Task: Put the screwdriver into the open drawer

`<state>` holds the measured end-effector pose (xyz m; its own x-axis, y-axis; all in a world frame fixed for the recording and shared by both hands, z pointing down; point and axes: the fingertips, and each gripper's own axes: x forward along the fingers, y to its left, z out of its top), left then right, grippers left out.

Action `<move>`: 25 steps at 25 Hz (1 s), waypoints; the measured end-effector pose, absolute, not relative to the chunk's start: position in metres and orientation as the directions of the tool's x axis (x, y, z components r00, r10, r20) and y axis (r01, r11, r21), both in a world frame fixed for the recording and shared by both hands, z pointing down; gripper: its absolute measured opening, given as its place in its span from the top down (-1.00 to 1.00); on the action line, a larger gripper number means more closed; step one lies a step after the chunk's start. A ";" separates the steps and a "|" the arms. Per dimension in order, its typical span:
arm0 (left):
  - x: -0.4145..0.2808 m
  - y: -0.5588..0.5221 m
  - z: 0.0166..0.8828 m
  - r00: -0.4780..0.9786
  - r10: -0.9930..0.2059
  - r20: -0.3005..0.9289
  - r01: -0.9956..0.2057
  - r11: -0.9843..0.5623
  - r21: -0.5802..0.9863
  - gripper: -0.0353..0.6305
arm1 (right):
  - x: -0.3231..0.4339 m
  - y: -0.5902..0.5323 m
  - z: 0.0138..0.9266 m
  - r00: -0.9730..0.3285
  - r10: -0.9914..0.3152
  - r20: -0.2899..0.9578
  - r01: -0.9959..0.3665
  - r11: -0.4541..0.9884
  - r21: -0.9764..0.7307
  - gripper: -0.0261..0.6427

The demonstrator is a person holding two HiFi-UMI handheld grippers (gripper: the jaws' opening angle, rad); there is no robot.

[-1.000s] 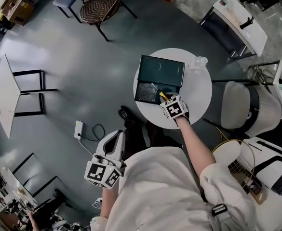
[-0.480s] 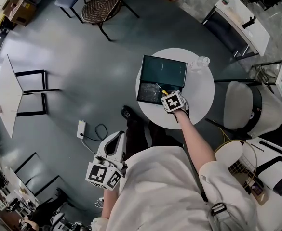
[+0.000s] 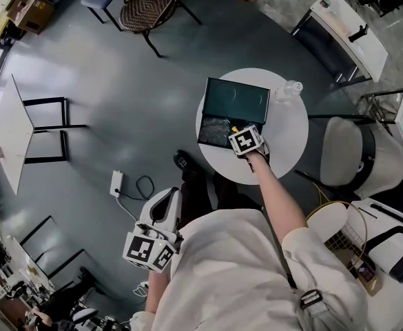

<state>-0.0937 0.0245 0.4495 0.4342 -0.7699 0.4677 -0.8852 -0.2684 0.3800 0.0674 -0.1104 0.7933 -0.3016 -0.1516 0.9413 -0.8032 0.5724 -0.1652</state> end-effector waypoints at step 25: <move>-0.088 0.030 0.448 0.449 -0.769 0.455 -0.879 -0.289 0.379 0.86 | 0.070 -0.102 0.786 -0.315 -0.179 0.932 -0.772 0.620 -0.142 0.67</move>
